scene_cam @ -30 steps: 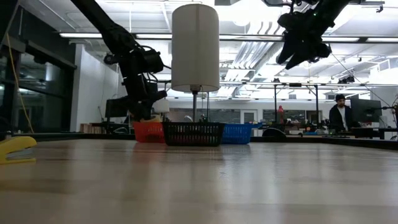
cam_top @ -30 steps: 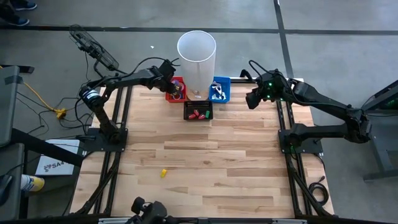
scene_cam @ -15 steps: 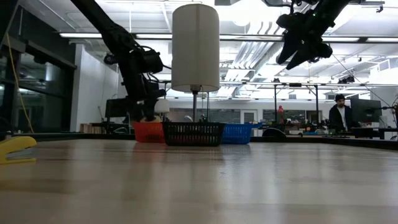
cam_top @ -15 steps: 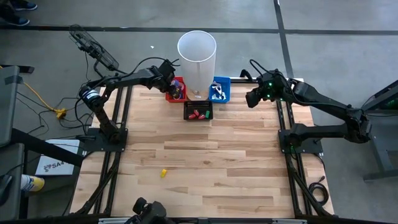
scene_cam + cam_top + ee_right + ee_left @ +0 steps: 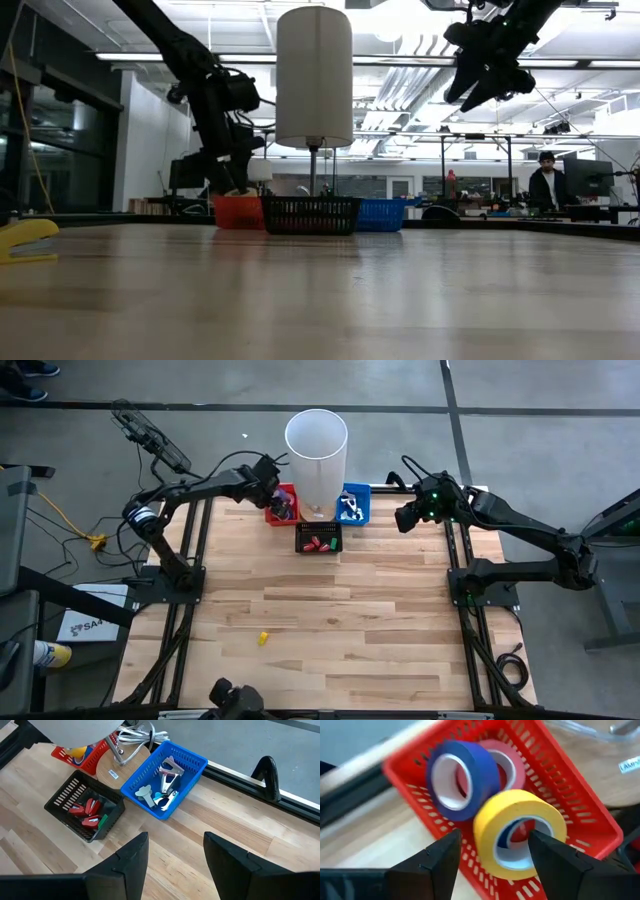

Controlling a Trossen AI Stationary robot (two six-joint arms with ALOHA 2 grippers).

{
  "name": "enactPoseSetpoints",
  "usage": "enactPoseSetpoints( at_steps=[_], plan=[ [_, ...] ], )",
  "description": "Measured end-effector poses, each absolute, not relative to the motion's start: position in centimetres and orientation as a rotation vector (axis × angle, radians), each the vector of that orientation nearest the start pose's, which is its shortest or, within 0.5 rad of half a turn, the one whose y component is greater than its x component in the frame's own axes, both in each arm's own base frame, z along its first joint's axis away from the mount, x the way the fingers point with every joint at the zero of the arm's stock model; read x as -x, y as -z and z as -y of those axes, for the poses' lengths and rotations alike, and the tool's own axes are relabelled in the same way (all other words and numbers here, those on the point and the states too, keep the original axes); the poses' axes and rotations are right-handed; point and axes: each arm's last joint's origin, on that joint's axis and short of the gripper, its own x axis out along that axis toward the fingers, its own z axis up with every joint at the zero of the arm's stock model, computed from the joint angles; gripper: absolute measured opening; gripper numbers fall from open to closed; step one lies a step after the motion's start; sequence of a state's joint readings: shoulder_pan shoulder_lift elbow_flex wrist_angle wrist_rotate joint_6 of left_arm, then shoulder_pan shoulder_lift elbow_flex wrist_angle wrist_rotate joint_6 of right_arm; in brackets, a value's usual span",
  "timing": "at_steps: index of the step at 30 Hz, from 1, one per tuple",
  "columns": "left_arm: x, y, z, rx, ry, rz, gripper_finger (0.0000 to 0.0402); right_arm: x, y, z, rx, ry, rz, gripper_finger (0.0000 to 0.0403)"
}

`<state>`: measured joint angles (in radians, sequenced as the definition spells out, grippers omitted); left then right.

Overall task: Pick and place Stapler, Stapler remover, tape
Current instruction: Put the yellow tape into the red bin, then put the yellow mini stapler into the black bin

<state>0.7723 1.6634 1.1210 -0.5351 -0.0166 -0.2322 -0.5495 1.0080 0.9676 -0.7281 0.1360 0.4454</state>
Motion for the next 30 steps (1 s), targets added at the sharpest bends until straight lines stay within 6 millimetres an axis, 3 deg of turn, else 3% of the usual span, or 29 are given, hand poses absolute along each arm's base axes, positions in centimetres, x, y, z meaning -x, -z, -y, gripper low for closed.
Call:
enactPoseSetpoints(
  at_steps=[11, 30],
  plan=[
    [-22.3, -23.8, -22.0, 0.549, -0.879, -0.895, 0.0227, -16.5, -31.0, 10.6, -0.567, 0.815, -0.613, 0.0181],
    [-18.0, -29.3, -17.2, 0.557, -0.786, -0.899, 0.0227, -16.5, -31.0, 10.5, -0.524, 0.795, -0.632, 0.0181]
  ],
)
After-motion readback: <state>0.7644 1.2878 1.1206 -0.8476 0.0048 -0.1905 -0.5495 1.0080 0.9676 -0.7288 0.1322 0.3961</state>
